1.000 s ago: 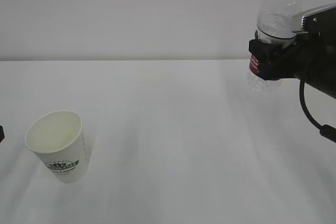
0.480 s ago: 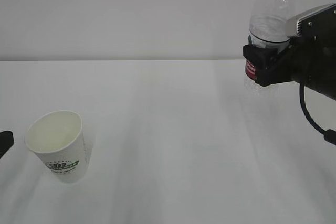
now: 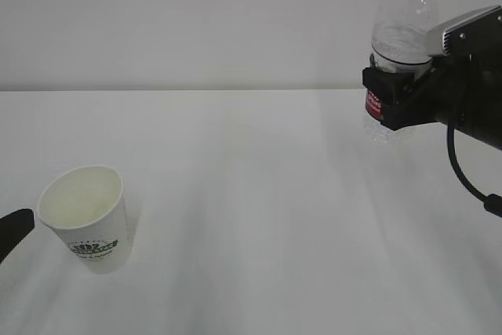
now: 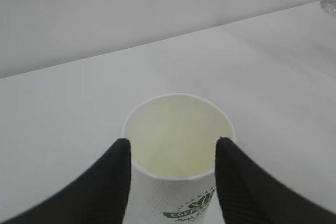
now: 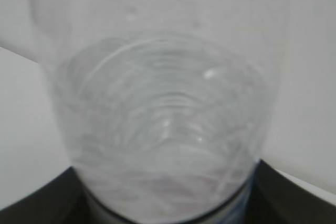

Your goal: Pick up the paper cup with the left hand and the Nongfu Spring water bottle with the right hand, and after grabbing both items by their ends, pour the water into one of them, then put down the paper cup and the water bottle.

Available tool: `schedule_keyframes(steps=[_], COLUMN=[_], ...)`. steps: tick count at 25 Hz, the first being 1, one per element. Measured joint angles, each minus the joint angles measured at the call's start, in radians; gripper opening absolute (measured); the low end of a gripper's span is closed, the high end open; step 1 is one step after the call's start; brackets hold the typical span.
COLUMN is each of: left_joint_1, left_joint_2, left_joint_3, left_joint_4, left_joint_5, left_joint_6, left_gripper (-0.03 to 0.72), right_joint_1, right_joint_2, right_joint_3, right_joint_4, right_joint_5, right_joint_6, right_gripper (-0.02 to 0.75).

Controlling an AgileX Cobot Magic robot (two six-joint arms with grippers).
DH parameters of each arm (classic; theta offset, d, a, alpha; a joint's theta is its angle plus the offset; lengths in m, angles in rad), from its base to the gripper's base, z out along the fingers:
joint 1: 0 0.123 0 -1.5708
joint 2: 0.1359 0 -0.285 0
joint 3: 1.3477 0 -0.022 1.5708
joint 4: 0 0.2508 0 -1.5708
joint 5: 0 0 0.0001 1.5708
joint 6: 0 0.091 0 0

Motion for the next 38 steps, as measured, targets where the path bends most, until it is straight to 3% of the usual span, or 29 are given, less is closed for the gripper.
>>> schedule_keyframes(steps=[6,13,21,27,32,38], left_joint_1=[0.000,0.000,0.000,0.000,0.000,0.000], left_joint_2=[0.000,0.045,0.260,0.389,0.471,0.490], left_joint_3=[0.000,0.000,0.000,0.000,-0.004,-0.008], left_joint_4=[-0.080,-0.253,-0.402,-0.368,-0.291,-0.288], left_joint_5=[0.000,-0.009,-0.237,-0.363,-0.379,-0.398], left_joint_6=[0.007,0.139,0.172,0.173,0.176,0.176], left_gripper=[0.381,0.381,0.381,0.381,0.381,0.381], right_joint_1=[0.000,0.000,0.000,0.000,0.000,0.000], right_joint_2=[0.000,0.000,0.000,0.000,0.000,0.000], right_joint_3=[0.000,0.000,0.000,0.000,0.000,0.000], right_joint_4=[0.000,0.000,0.000,0.000,0.000,0.000], right_joint_5=[0.000,0.000,0.000,0.000,0.000,0.000], right_joint_6=[0.000,0.001,0.002,0.002,0.002,0.002], right_gripper=[0.442,0.442,0.442,0.442,0.442,0.442])
